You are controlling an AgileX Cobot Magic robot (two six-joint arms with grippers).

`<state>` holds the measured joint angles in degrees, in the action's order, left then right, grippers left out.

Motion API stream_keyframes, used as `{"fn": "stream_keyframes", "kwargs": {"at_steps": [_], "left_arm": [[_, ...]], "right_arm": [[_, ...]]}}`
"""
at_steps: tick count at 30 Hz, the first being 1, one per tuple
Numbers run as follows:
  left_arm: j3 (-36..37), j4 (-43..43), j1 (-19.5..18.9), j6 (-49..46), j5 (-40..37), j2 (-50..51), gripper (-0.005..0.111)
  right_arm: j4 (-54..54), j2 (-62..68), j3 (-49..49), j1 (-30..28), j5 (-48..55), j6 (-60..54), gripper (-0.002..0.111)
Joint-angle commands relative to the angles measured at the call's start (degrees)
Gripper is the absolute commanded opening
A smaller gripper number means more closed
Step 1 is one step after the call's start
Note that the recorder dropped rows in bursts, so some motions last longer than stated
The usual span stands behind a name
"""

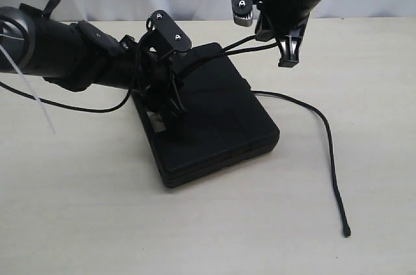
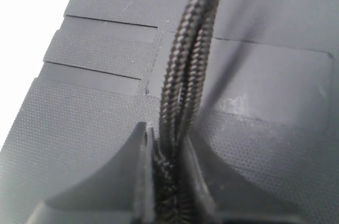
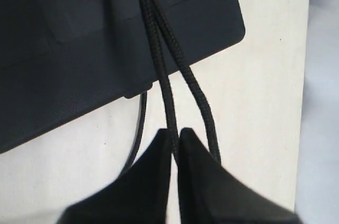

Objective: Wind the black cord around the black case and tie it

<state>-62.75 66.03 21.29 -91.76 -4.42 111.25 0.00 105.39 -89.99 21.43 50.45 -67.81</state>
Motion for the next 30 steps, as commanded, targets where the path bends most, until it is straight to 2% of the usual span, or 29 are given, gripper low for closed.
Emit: {"fn": "stream_keyframes", "kwargs": {"at_steps": [1, 10, 25, 27, 30], "left_arm": [[0.3, -1.54, 0.16, -0.12, 0.15, 0.07, 0.0], [0.3, -2.5, 0.16, -0.12, 0.4, 0.07, 0.0], [0.3, -2.78, 0.16, -0.12, 0.44, 0.07, 0.0], [0.3, -2.78, 0.16, -0.12, 0.44, 0.07, 0.0], [0.3, -2.78, 0.16, -0.12, 0.44, 0.07, 0.0]], "right_arm": [[-1.06, 1.91, -0.02, 0.06, -2.63, -1.95, 0.005], [-5.25, 5.45, -0.02, 0.06, -3.28, -2.3, 0.005], [-5.4, 8.98, -0.02, 0.06, -2.79, -3.71, 0.005], [-5.4, 9.51, -0.02, 0.06, -2.79, -3.71, 0.009], [-5.4, 9.73, -0.02, 0.06, -3.37, -2.87, 0.03]]}}
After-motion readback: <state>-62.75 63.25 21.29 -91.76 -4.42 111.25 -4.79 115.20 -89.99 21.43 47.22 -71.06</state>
